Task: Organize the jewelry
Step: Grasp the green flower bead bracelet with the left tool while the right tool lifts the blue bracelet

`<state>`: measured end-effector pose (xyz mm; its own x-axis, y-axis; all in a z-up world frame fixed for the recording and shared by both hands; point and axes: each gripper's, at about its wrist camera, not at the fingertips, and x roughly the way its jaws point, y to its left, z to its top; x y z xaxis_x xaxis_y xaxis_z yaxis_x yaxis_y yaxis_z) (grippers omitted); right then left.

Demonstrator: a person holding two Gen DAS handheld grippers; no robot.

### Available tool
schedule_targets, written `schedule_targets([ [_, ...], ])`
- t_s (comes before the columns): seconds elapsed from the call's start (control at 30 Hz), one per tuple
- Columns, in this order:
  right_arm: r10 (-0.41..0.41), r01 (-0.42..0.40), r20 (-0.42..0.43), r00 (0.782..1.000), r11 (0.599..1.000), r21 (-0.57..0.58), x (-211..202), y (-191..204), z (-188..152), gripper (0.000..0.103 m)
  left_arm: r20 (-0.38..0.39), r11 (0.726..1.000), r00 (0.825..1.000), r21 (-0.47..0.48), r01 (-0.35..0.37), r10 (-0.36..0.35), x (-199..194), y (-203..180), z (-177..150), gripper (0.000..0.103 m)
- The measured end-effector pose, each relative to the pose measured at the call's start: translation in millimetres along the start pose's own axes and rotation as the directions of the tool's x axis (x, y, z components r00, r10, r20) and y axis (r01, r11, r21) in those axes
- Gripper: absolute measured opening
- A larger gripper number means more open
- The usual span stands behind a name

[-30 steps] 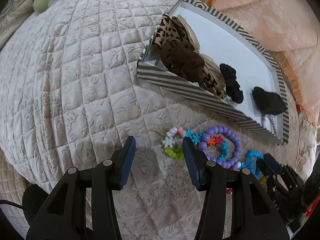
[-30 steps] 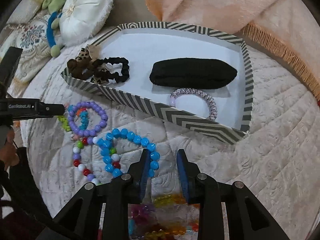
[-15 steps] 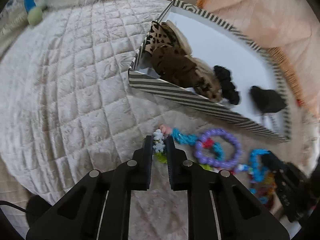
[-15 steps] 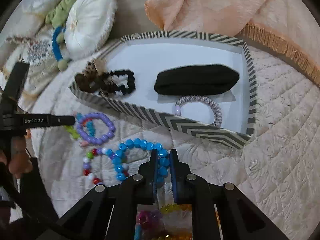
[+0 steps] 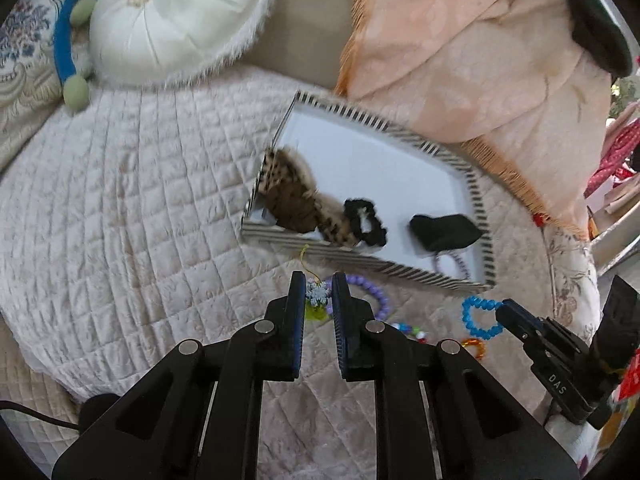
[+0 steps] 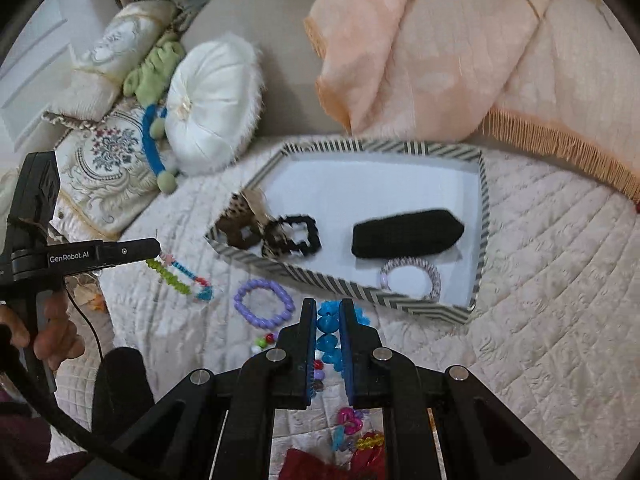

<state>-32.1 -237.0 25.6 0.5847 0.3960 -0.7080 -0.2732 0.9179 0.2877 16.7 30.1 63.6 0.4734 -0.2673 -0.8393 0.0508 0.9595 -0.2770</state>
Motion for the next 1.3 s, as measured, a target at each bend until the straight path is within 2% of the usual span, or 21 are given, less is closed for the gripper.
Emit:
schedule_targets([
  [0.23, -0.021, 0.021, 0.044, 0.999, 1.000, -0.015, -29.4, 5.7, 5.3, 0.010, 0.058, 1.000, 0.998, 0.023, -0.012, 0.011, -28.5, -5.1, 2.4, 0.012],
  [0.7, -0.039, 0.041, 0.068, 0.997, 0.999, -0.032, -53.5, 10.4, 8.5, 0.010, 0.118, 0.992, 0.991, 0.108, -0.071, 0.058, -41.4, -30.3, -3.0, 0.012],
  [0.9, -0.043, 0.046, 0.073, 0.996, 0.998, -0.037, -54.5, 12.1, 14.1, 0.010, 0.141, 0.983, 0.986, 0.146, -0.113, 0.092, -38.9, -38.5, 0.4, 0.012],
  [1.3, -0.034, 0.037, 0.059, 0.998, 0.998, -0.053, -39.1, 10.8, 34.9, 0.010, 0.152, 0.977, 0.982, 0.159, -0.140, 0.116, -26.2, -45.2, 20.3, 0.012],
])
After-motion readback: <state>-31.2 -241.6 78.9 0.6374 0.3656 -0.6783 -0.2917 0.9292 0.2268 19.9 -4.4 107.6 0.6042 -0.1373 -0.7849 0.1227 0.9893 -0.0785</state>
